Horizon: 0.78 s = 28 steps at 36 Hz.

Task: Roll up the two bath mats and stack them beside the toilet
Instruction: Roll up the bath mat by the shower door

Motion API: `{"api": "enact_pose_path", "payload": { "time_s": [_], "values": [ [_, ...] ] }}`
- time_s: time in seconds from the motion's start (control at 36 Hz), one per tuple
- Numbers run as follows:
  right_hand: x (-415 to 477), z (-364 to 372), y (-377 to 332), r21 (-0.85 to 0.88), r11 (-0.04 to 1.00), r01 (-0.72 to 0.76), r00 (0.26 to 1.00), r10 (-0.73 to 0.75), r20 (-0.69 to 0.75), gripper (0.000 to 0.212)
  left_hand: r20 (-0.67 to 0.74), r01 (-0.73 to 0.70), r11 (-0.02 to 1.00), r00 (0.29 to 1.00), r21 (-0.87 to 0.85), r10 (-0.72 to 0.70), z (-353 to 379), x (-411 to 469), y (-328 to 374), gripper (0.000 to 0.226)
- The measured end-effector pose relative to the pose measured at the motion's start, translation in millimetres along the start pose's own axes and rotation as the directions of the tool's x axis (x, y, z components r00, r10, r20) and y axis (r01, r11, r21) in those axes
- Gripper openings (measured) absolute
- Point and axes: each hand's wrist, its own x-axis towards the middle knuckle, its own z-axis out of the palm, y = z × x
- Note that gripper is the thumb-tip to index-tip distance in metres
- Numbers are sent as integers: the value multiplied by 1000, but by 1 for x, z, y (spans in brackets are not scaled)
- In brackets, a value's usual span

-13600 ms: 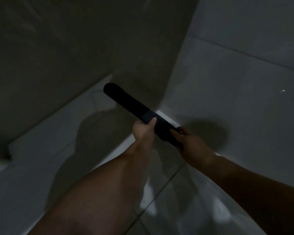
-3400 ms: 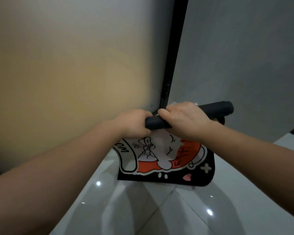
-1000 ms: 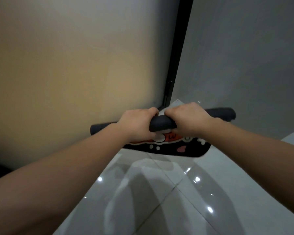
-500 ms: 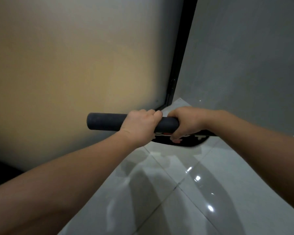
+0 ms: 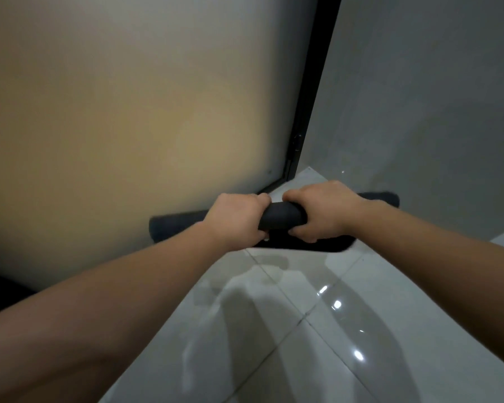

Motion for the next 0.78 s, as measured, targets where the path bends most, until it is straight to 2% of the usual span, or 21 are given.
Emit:
{"api": "enact_pose_path", "payload": {
  "time_s": [0.08,0.14,0.19,0.28,0.33,0.39,0.47,0.56,0.61,0.67,0.72,0.78],
  "values": [
    [2,-3,2,225,970,-90,979,46,197,46,-98,-70,992,992,109,81,1,-1,4,35],
    [2,-4,3,269,956,-119,975,60,215,34,-107,-66,991,991,117,79,0,0,6,37],
    [0,-4,3,242,960,-139,977,92,194,25,-84,-53,994,995,98,61,0,2,7,43],
    [-3,1,3,76,996,-53,996,47,73,23,11,-18,998,1000,-64,19,-4,3,6,59],
    [-5,6,5,-98,994,52,996,-58,-66,20,169,95,960,984,-265,-51,-10,5,4,75],
    [-5,13,7,-212,970,119,972,-157,-176,22,292,212,894,952,-394,-97,-13,7,2,81],
    [-2,22,8,-313,934,174,913,-272,-304,27,357,252,869,929,-426,-95,-11,7,-3,66],
    [0,28,7,-296,938,183,898,-282,-339,31,340,220,887,937,-407,-77,-9,6,-3,47],
    [1,23,4,-212,962,172,941,-224,-255,36,265,163,941,961,-298,-83,-6,3,-2,43],
    [5,13,2,-50,995,82,995,-85,-56,43,105,71,992,993,-104,-60,0,1,-2,38],
    [8,4,4,93,994,-58,989,44,142,54,-46,3,999,999,32,-2,6,-1,-1,34],
    [10,-2,8,173,976,-135,972,96,217,52,-122,-6,998,992,64,14,8,-2,1,34]
  ]
}}
